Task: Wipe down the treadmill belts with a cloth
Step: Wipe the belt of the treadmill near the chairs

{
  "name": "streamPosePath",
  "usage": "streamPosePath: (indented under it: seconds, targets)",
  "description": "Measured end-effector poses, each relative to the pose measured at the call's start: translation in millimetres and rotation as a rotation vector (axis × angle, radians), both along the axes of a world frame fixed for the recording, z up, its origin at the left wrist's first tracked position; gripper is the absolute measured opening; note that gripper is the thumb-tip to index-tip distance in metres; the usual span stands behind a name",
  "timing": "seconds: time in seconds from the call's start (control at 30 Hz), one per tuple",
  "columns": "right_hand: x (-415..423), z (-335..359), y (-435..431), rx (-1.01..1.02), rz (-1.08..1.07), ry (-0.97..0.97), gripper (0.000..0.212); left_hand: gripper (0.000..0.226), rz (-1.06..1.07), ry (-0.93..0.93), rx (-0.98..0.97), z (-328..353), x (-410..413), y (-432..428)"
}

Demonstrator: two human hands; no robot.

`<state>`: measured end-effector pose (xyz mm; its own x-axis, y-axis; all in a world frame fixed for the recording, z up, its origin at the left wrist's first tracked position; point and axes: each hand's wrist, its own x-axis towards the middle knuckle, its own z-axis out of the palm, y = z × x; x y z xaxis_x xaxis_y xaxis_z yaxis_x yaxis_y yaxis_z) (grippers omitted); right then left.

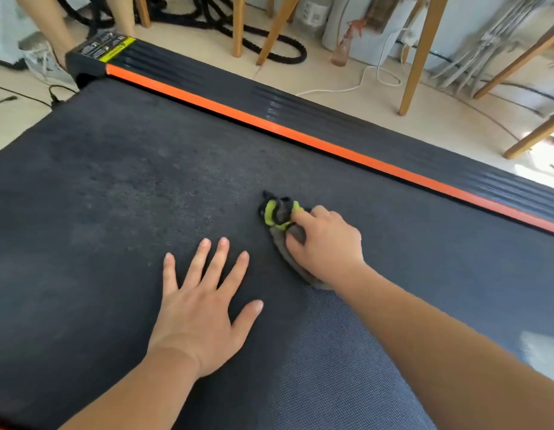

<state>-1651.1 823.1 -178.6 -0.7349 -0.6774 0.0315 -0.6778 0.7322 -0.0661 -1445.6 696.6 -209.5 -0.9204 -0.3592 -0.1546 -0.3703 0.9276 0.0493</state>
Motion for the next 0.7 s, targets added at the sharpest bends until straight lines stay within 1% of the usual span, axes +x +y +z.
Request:
streamPosePath:
  seconds: [0.03,0.1,0.17,0.2,0.23,0.27,0.33,0.37,0.4,0.43,0.47,0.5,0.57,0.6,0.67,0.7]
  targets:
    - [-22.0,3.9,2.8,0.016,-0.14,-0.017,0.034,0.078,-0.002,-0.002,0.006,-0.2,0.5,0.3]
    - [-42.1,6.0,3.1,-0.044,-0.371,-0.053,0.034,0.079,-0.005,0.011,0.016,-1.6,1.4,0.7]
    - [-23.7,2.3,-11.5,-0.052,-0.431,-0.05,0.033,0.078,-0.003,0.008,0.022,-1.0,1.1,-0.2]
    - [-5.7,2.2,-19.7,-0.054,-0.404,-0.034,0.032,0.078,-0.008,-0.008,0.022,-0.3,1.4,0.0]
    - [14.8,1.0,-26.8,-0.075,-0.312,0.004,0.031,0.078,-0.012,-0.02,0.023,0.0,1.7,-0.1]
    - [36.6,-1.8,-29.6,-0.113,-0.161,0.041,0.03,0.078,-0.012,-0.025,0.028,0.9,1.9,-0.6]
    - [62.2,-8.7,-20.2,-0.145,0.124,0.022,0.03,0.077,-0.015,-0.024,0.035,1.0,1.8,-1.0]
    - [53.4,-8.3,-11.3,-0.16,0.237,-0.002,0.031,0.077,-0.017,-0.019,0.033,0.8,1.7,-0.4]
    - [35.1,-7.2,-3.0,-0.134,0.298,0.0,0.033,0.077,-0.017,-0.017,0.037,0.7,1.5,-0.2]
    - [13.7,-6.2,3.6,-0.091,0.286,0.024,0.034,0.077,-0.013,-0.017,0.041,1.5,1.1,-0.5]
    - [-10.8,-5.7,8.7,-0.052,0.199,0.082,0.034,0.077,-0.005,-0.018,0.045,1.6,0.9,-0.9]
    - [-34.6,-3.6,12.8,-0.004,0.04,0.095,0.034,0.078,-0.001,-0.021,0.045,1.5,1.1,-0.7]
    - [-65.8,1.2,17.8,-0.023,-0.3,0.032,0.033,0.078,0.001,-0.01,0.041,1.1,2.1,0.0]
    - [-67.3,-0.2,16.4,-0.065,-0.397,0.014,0.032,0.078,0.003,-0.003,0.041,1.1,2.3,-0.5]
    - [-43.3,0.1,2.4,-0.076,-0.435,0.008,0.032,0.078,-0.003,-0.019,0.052,2.1,2.0,-1.4]
    - [-22.6,0.4,-4.0,-0.064,-0.386,0.027,0.032,0.078,-0.009,-0.029,0.053,2.6,2.0,-1.3]
